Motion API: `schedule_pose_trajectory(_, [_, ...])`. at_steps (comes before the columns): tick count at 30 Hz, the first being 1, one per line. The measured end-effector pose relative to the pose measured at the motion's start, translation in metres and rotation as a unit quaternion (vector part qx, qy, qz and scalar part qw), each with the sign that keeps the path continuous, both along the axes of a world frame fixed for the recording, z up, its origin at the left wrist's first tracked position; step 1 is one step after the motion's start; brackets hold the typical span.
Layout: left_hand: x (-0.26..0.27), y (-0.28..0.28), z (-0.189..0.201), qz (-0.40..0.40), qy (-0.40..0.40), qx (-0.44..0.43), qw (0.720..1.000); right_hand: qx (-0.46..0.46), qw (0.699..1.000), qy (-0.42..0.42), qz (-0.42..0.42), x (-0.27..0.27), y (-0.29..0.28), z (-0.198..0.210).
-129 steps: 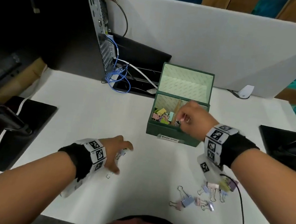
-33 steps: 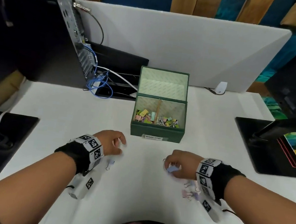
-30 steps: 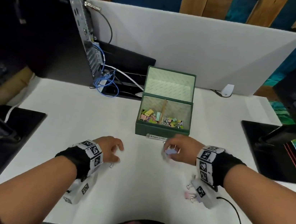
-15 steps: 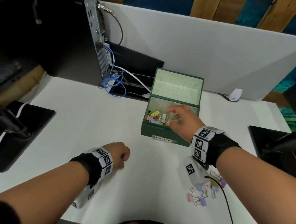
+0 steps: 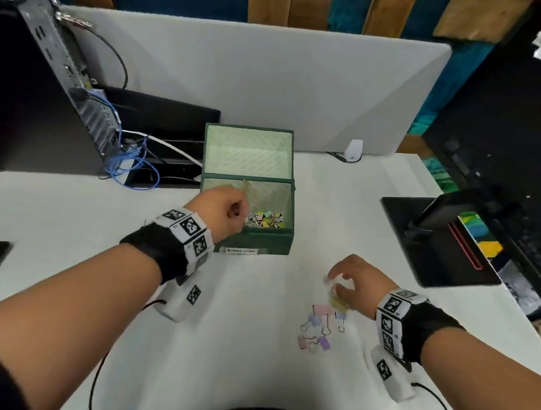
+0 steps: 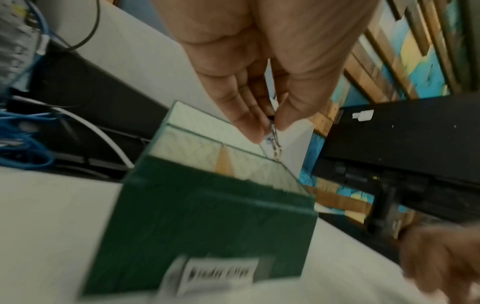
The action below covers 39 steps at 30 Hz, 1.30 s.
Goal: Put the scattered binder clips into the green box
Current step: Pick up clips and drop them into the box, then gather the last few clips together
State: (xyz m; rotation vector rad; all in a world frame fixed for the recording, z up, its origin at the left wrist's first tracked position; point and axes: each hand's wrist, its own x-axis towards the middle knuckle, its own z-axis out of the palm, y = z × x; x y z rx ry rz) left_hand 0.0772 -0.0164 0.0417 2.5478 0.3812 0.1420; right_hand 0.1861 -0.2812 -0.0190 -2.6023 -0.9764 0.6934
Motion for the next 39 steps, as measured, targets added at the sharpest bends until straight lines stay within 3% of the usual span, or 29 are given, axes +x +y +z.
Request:
schedule_pose_trajectory(4, [0.031,-0.004,0.011,0.043,-0.04,-0.034,0.998,-0.028,0.999,0.02,-0.021,-0.004,-0.014,-0.009])
schedule_pose_trajectory(8, [0.039,-0.009,-0.001,0.047,0.01,-0.069,0.996,-0.013,0.999,0.024,-0.031,-0.007,-0.018,-0.011])
schedule_pose_trajectory(13, [0.031,-0.021,-0.021,-0.017,0.009,-0.009,1.0,-0.028,0.999,0.007,-0.037,-0.002,-0.027,-0.015])
schedule_pose_trajectory(18, [0.017,-0.058,-0.035,-0.189,0.105,0.017,0.976,-0.08,0.996,0.019,-0.014,-0.003,-0.038,-0.023])
schedule_pose_trajectory(21, [0.009,-0.079,-0.048,-0.236,0.168,0.014,0.957,-0.073,0.997,0.006,-0.022,-0.005,-0.037,-0.028])
schedule_pose_trajectory(25, [0.004,-0.097,-0.069,-0.274,0.22,0.046,0.935,-0.045,0.998,0.022,-0.03,-0.011,-0.028,-0.031])
schedule_pose_trajectory(31, [0.003,-0.119,-0.083,-0.318,0.217,0.084,0.919,-0.045,0.998,0.028,-0.035,-0.019,-0.012,-0.036])
schedule_pose_trajectory(39, [0.005,-0.129,-0.091,-0.289,0.212,0.093,0.929,-0.045,0.998,0.033,-0.027,-0.026,-0.009,-0.036])
